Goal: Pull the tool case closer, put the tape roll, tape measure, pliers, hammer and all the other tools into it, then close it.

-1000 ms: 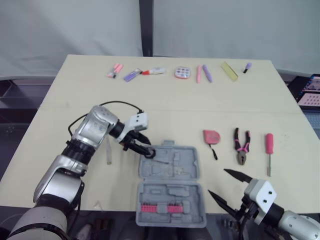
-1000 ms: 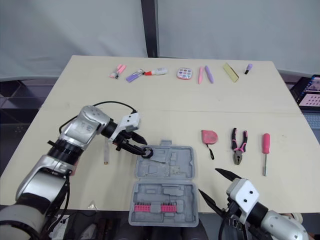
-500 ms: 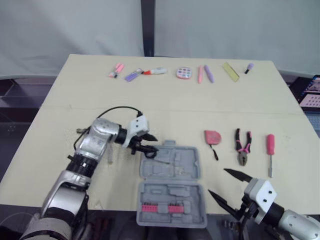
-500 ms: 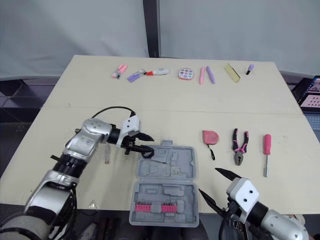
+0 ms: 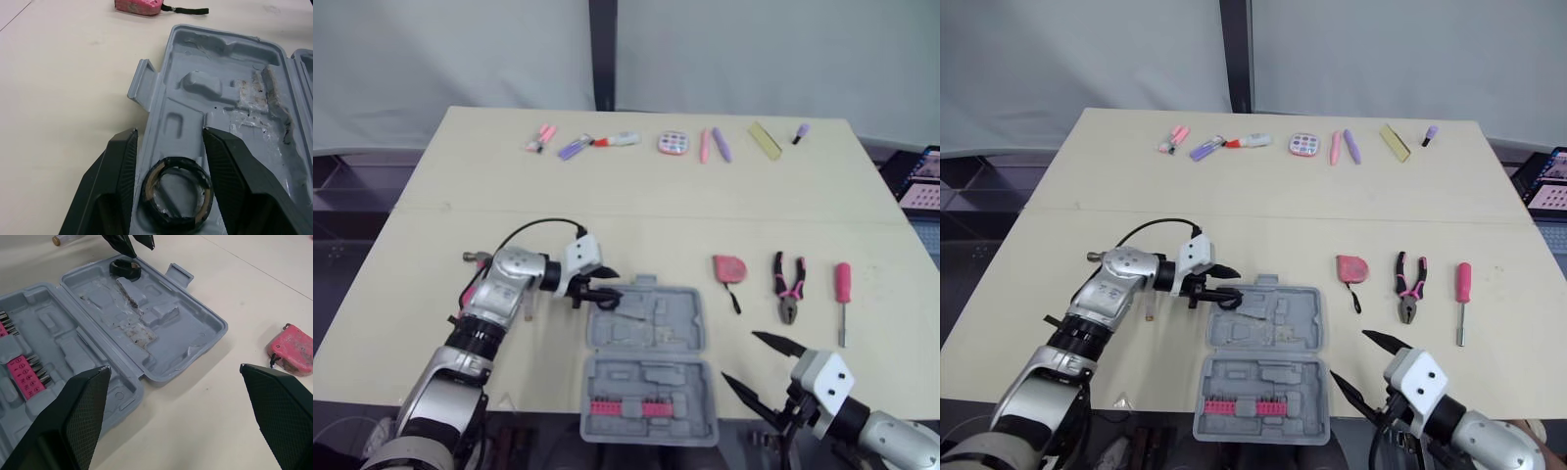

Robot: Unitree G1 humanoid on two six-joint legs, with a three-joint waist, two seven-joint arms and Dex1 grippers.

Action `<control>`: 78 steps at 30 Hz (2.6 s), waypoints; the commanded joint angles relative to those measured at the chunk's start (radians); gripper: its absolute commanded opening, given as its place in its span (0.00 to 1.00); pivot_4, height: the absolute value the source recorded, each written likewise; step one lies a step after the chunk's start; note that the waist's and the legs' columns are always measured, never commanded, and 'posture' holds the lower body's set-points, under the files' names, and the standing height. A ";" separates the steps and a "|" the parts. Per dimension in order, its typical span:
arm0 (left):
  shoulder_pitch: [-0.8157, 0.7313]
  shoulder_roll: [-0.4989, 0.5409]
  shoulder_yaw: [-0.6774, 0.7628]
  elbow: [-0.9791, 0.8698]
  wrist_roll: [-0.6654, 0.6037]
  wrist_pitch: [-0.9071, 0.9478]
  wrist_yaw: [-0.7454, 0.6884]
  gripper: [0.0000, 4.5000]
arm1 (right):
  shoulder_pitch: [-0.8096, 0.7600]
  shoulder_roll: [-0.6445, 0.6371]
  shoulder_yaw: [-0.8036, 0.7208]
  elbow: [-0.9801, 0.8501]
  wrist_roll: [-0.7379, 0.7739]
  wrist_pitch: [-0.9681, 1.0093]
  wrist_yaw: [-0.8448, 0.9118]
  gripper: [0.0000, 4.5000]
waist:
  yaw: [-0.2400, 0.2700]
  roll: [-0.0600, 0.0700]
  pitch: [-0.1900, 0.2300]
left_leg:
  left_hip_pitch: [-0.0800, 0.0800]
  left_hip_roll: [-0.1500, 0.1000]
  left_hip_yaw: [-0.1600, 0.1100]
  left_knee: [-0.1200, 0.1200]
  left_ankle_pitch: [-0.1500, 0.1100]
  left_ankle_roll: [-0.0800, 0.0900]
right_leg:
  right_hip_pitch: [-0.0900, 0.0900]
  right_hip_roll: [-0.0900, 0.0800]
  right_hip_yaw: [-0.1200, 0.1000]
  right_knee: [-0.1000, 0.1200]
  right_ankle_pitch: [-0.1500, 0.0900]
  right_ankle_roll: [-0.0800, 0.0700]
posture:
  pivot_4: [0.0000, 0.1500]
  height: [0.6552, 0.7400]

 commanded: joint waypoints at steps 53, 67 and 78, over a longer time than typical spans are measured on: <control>0.155 0.065 0.138 -0.239 -0.148 0.113 0.042 0.50 | -0.036 0.001 -0.012 -0.031 0.030 0.031 -0.003 1.00 | -0.003 0.005 -0.003 | 0.003 0.001 0.000 -0.002 0.000 0.000 | 0.002 0.000 0.001 -0.002 0.000 0.000 | 1.00 1.00; 0.561 0.093 0.323 -0.834 -0.287 0.375 0.299 0.50 | -0.181 -0.055 -0.068 0.086 0.077 0.070 0.023 1.00 | 0.000 0.007 -0.003 | 0.002 0.003 0.001 -0.003 0.000 0.000 | 0.006 -0.001 0.011 -0.012 0.000 0.000 | 1.00 1.00; 0.911 0.040 0.453 -0.920 -0.319 0.276 0.380 0.50 | -0.189 0.012 0.004 0.005 0.036 0.171 -0.088 1.00 | 0.000 0.008 -0.004 | 0.002 0.004 0.002 -0.004 0.000 0.000 | 0.007 -0.001 0.012 -0.022 0.000 -0.001 | 1.00 1.00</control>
